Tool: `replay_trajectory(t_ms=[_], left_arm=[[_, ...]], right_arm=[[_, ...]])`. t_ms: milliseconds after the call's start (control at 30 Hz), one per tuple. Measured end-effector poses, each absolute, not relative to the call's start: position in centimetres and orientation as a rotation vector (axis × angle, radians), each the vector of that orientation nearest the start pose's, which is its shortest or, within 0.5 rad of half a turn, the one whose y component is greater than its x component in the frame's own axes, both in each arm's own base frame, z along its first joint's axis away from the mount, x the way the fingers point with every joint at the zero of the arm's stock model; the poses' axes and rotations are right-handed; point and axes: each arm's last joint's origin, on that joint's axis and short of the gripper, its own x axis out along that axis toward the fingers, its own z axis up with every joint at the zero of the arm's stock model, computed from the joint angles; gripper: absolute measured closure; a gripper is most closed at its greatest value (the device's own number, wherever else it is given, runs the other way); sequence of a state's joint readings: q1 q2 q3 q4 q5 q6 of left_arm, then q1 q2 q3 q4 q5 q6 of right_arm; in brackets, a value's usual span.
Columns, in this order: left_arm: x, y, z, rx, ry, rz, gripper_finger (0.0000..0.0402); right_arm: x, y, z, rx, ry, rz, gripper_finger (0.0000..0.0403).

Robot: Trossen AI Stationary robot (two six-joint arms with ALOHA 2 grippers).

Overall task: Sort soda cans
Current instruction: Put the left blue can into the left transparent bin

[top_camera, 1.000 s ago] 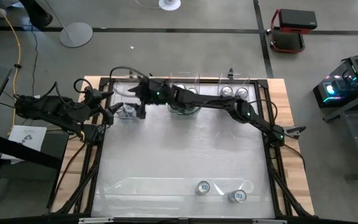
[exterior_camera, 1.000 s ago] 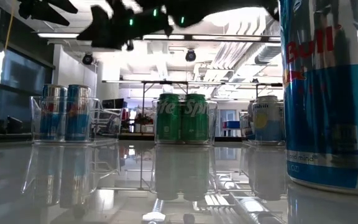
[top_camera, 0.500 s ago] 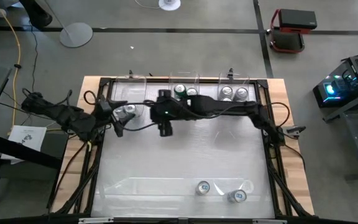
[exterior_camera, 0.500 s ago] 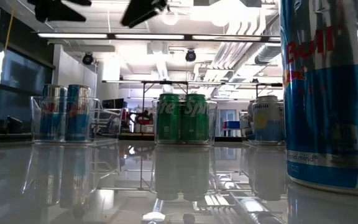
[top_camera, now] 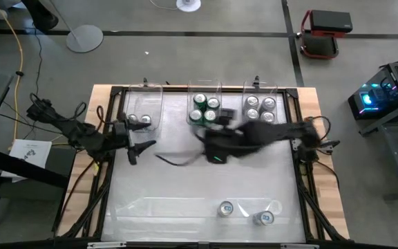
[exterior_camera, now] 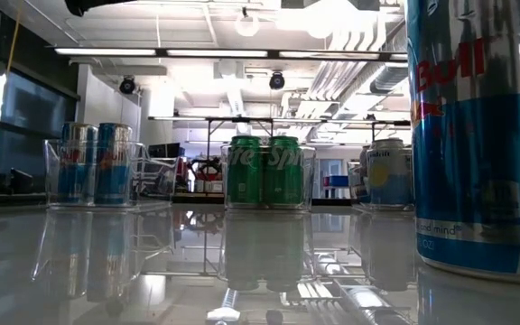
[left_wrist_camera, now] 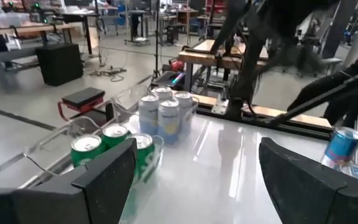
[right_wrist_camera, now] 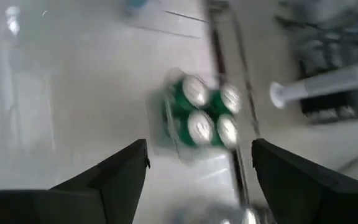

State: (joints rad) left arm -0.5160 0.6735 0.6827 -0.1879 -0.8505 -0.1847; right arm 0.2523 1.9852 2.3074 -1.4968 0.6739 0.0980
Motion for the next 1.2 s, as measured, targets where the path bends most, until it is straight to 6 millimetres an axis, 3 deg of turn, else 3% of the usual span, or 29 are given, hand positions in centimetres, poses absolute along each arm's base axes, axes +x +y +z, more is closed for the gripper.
replay_trajectory(t_ms=[133,233,333,467,667,767,867,1000,1200], left_arm=[[14.5,-6.1,30.9,-0.06,0.14,0.33,0.0088],[15.5,-7.0,30.2,-0.017,0.172,0.309,0.0088],[16.5,-8.0,29.6,0.004,0.186,0.295,0.0088],[17.9,-9.0,28.8,0.031,0.192,0.281,0.0088],[19.4,-10.2,28.3,0.008,0.172,0.213,0.0088],[19.8,-10.5,28.3,-0.003,0.153,0.196,0.0088],[20.0,-10.6,28.4,-0.008,0.139,0.194,0.0088],[20.1,-10.6,28.5,-0.022,0.12,0.194,0.0088],[20.1,-10.4,28.7,-0.03,0.109,0.204,0.0088]], right_arm=[[30.4,12.5,43.3,-0.325,0.832,-0.458,0.0124],[26.4,15.9,44.0,-0.236,0.699,-0.394,0.0124],[23.1,18.3,42.2,-0.169,0.646,-0.397,0.0124],[21.0,20.7,37.9,-0.083,0.619,-0.396,0.0124],[20.7,22.8,30.8,0.041,0.76,-0.312,0.0124],[21.8,23.4,28.9,0.101,0.766,-0.219,0.0124],[23.0,23.6,28.0,0.139,0.77,-0.118,0.0124],[24.6,23.7,28.2,0.261,0.78,0.012,0.0124],[25.7,23.4,28.3,0.24,0.773,0.093,0.0124]])
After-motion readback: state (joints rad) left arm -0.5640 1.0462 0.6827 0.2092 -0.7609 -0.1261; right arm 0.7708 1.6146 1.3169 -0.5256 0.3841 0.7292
